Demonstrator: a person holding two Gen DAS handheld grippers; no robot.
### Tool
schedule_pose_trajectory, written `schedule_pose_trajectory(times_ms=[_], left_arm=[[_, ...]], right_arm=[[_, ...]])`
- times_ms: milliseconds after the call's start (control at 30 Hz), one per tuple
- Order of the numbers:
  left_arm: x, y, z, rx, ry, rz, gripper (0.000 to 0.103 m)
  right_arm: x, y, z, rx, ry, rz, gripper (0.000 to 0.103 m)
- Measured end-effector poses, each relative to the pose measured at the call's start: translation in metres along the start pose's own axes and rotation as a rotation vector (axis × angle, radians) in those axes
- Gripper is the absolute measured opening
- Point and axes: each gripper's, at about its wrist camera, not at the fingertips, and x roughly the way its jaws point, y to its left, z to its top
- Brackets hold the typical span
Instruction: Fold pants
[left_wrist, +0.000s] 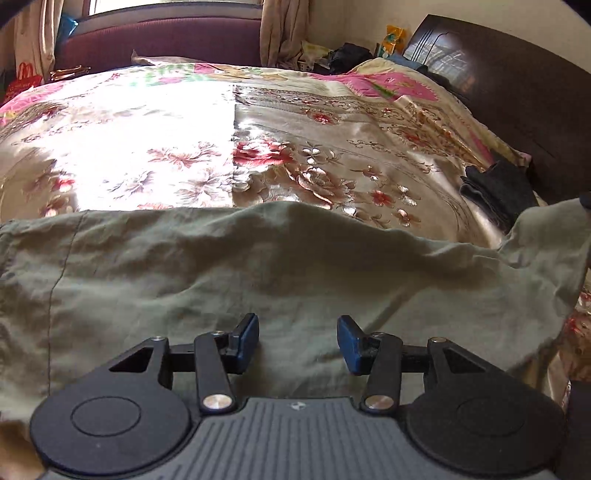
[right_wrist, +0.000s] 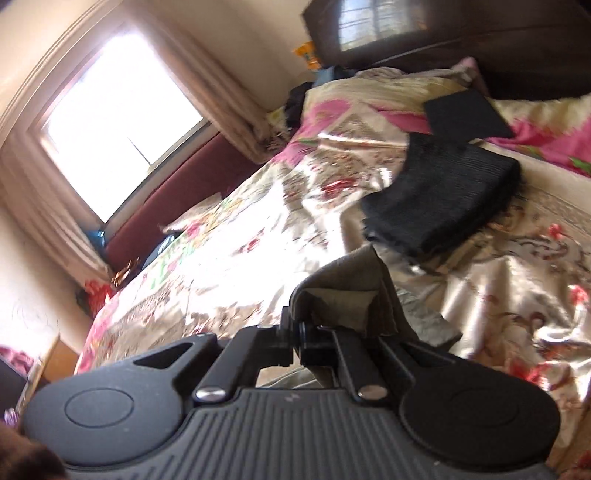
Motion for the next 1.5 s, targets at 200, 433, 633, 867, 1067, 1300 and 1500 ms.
schedule_pose_trajectory(times_ms=[200, 433, 633, 867, 1067, 1300, 1500], left_arm=[[-0.021, 0.033, -0.016, -0.105, -0.051, -0.008, 0.061], [-0.044, 0.083, -0.018, -0.22, -0.075, 0.036, 0.061], [-0.054, 0.106, -0.037, -0.237, -0.074, 0.101, 0.065], [-0.061, 0.119, -0.037, -0.288, -0.121, 0.09, 0.065], [-0.071, 0.135, -0.04, -0.347, -0.124, 0.127, 0.065], [-0.092, 0.154, -0.068, -0.484, -0.124, 0.076, 0.065], [-0.09, 0.162, -0.069, -0.513, -0.123, 0.056, 0.065]], right_arm=[[0.07, 0.135, -0.07, -0.375, 0.225, 0.145, 0.005], [0.118, 0.234, -0.179, -0.676, 0.382, 0.241, 0.005], [0.123, 0.259, -0.206, -0.797, 0.396, 0.224, 0.005], [0.134, 0.278, -0.213, -0.856, 0.387, 0.205, 0.006], [0.139, 0.314, -0.223, -0.942, 0.353, 0.272, 0.006], [0.149, 0.365, -0.261, -1.151, 0.372, 0.394, 0.009], [0.154, 0.371, -0.285, -1.255, 0.468, 0.452, 0.031]])
